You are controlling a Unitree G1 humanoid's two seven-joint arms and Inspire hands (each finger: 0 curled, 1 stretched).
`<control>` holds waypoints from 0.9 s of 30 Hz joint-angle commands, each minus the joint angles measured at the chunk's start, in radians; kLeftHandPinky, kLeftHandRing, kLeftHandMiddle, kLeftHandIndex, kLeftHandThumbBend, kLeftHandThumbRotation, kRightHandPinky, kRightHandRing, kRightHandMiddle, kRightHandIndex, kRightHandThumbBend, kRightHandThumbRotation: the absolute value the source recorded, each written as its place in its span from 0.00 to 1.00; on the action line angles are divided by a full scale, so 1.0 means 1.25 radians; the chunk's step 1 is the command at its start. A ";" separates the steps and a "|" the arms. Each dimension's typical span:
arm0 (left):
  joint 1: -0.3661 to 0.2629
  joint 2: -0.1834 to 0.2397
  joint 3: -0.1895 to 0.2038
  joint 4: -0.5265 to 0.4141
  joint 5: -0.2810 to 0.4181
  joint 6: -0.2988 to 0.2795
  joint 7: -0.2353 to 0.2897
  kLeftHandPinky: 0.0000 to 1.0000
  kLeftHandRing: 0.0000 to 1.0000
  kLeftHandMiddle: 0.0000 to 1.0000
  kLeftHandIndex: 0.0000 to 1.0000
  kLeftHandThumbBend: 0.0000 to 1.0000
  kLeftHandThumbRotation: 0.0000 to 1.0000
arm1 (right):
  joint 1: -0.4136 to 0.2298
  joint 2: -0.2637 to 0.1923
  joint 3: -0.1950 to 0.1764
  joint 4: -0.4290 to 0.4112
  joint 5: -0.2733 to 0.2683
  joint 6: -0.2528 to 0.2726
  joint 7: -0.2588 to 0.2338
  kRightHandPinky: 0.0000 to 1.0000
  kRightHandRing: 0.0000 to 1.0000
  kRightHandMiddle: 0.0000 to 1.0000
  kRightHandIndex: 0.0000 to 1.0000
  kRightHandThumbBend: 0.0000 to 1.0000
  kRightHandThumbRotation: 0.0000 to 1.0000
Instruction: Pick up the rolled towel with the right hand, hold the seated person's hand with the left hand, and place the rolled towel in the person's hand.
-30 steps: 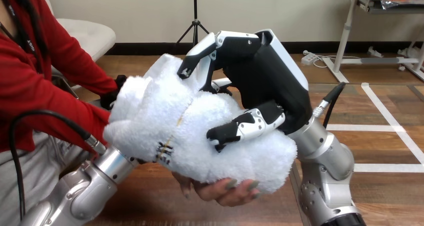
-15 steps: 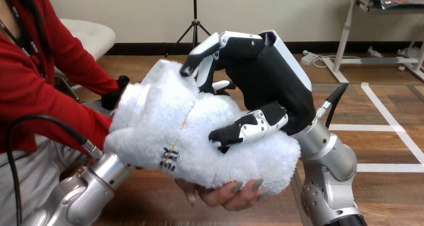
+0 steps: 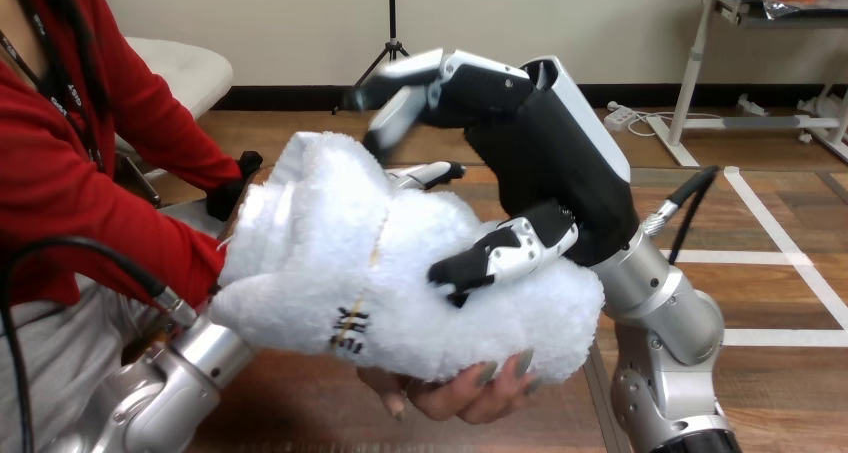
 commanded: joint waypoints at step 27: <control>0.053 0.012 0.079 -0.092 -0.046 0.013 -0.023 0.98 0.98 1.00 1.00 1.00 0.68 | -0.005 -0.081 -0.034 -0.029 -0.090 -0.017 -0.119 0.75 0.82 0.84 0.89 1.00 0.47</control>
